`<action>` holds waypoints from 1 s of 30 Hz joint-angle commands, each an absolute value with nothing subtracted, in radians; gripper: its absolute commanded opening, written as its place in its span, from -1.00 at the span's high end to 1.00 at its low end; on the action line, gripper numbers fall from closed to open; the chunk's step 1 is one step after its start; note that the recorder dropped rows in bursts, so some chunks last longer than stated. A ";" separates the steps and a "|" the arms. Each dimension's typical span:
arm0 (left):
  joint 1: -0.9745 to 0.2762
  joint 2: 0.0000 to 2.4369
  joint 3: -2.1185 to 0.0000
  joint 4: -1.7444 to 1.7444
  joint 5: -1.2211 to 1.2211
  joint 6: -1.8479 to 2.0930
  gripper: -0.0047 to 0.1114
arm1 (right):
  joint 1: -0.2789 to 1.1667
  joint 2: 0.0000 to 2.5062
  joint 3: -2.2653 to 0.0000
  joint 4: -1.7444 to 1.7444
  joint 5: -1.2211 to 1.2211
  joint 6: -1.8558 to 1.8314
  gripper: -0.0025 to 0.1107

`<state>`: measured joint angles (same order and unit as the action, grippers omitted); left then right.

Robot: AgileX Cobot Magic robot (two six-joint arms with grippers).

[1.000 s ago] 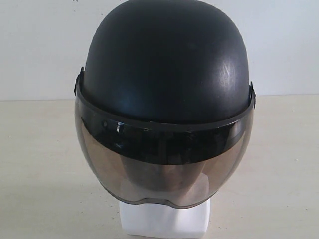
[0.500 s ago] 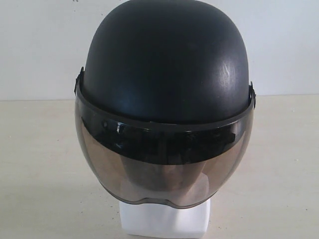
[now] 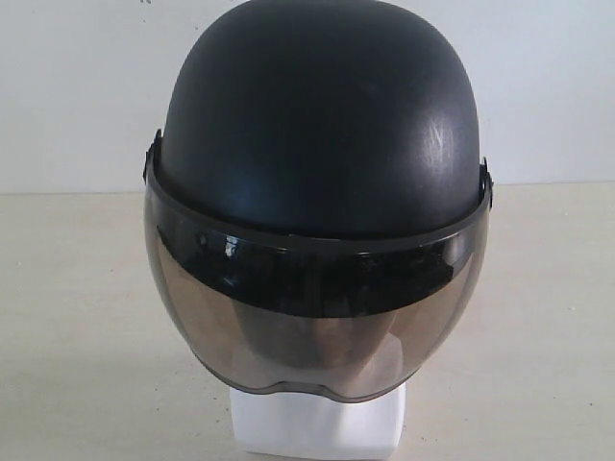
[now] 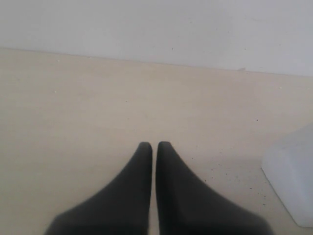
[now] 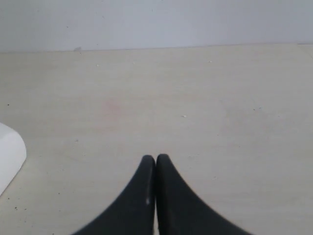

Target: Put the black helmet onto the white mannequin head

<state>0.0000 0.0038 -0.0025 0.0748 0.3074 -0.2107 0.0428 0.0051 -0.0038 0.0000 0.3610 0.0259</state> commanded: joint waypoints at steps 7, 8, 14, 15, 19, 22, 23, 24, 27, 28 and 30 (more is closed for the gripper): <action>0.000 0.000 0.000 0.068 0.306 -0.208 0.84 | 0.040 0.000 0.000 -0.010 0.349 0.024 0.96; 0.000 0.000 0.000 0.068 0.306 -0.208 0.84 | 0.040 0.000 0.000 -0.010 0.349 0.024 0.96; 0.000 0.000 0.000 0.068 0.306 -0.208 0.84 | 0.018 0.000 0.000 -0.010 0.349 0.026 0.96; 0.000 0.000 0.000 0.068 0.306 -0.208 0.84 | 0.006 0.000 0.000 -0.007 0.349 0.026 0.96; 0.000 0.000 0.000 0.068 0.306 -0.208 0.84 | -0.020 0.000 0.000 -0.007 0.349 0.026 0.96; 0.000 0.000 0.000 0.068 0.306 -0.208 0.84 | -0.020 0.000 0.000 -0.007 0.349 0.026 0.96; 0.000 0.000 0.000 0.068 0.306 -0.208 0.84 | -0.020 0.000 0.000 -0.007 0.349 0.026 0.96; 0.000 0.000 0.000 0.068 0.306 -0.208 0.84 | -0.020 0.000 0.000 -0.007 0.349 0.026 0.96; 0.000 0.000 0.000 0.068 0.306 -0.208 0.84 | -0.020 0.000 0.000 -0.007 0.349 0.026 0.96; 0.000 0.000 0.000 0.068 0.306 -0.208 0.84 | -0.020 0.000 0.000 -0.007 0.349 0.026 0.96; 0.000 0.000 0.000 0.068 0.306 -0.208 0.84 | -0.020 0.000 0.000 -0.007 0.349 0.026 0.96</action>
<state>0.0000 0.0038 -0.0025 0.0748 0.3074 -0.2108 -0.0142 0.0051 0.0010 0.0000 0.3610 0.0276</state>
